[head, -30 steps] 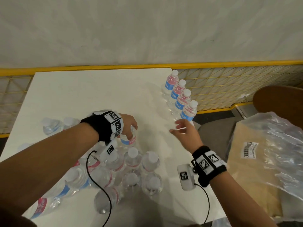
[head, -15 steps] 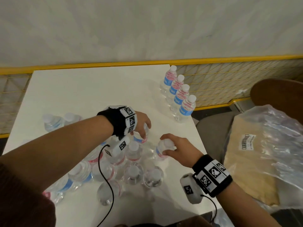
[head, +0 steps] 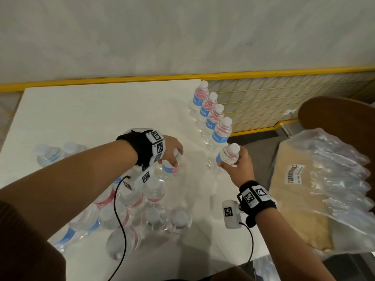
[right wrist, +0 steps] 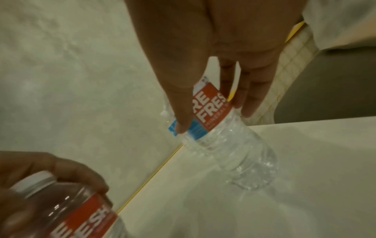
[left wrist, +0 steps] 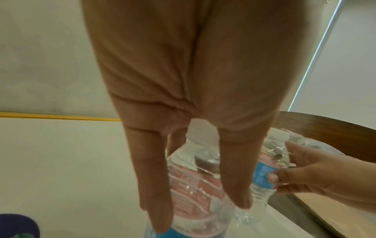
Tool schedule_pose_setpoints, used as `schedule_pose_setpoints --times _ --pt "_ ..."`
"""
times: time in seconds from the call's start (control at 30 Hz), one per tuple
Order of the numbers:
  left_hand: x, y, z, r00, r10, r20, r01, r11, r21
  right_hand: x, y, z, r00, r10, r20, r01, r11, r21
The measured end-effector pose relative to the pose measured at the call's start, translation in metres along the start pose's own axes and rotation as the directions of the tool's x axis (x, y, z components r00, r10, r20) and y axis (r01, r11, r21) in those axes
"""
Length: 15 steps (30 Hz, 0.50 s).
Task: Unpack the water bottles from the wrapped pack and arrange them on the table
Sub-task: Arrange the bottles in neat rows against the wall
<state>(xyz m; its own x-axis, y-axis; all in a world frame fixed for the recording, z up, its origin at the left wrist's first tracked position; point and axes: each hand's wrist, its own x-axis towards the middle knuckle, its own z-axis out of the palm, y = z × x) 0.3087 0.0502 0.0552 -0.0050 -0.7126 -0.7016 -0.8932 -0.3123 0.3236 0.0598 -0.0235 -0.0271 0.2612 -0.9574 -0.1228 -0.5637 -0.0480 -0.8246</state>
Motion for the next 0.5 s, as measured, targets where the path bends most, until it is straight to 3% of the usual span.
schedule_pose_setpoints --times 0.2,0.33,0.5 --pt "0.000 0.000 0.001 1.000 0.000 -0.009 0.000 1.000 0.017 0.007 0.013 -0.013 0.996 0.023 0.083 -0.030 0.995 0.096" --pt "0.001 0.000 -0.001 1.000 -0.001 0.002 0.001 1.000 0.015 0.007 0.018 0.000 0.998 0.067 0.013 -0.067 0.998 0.000" --pt "0.001 0.000 -0.001 1.000 0.004 0.000 -0.004 1.000 0.000 0.013 0.015 0.005 0.992 0.129 0.000 -0.128 0.985 0.117"
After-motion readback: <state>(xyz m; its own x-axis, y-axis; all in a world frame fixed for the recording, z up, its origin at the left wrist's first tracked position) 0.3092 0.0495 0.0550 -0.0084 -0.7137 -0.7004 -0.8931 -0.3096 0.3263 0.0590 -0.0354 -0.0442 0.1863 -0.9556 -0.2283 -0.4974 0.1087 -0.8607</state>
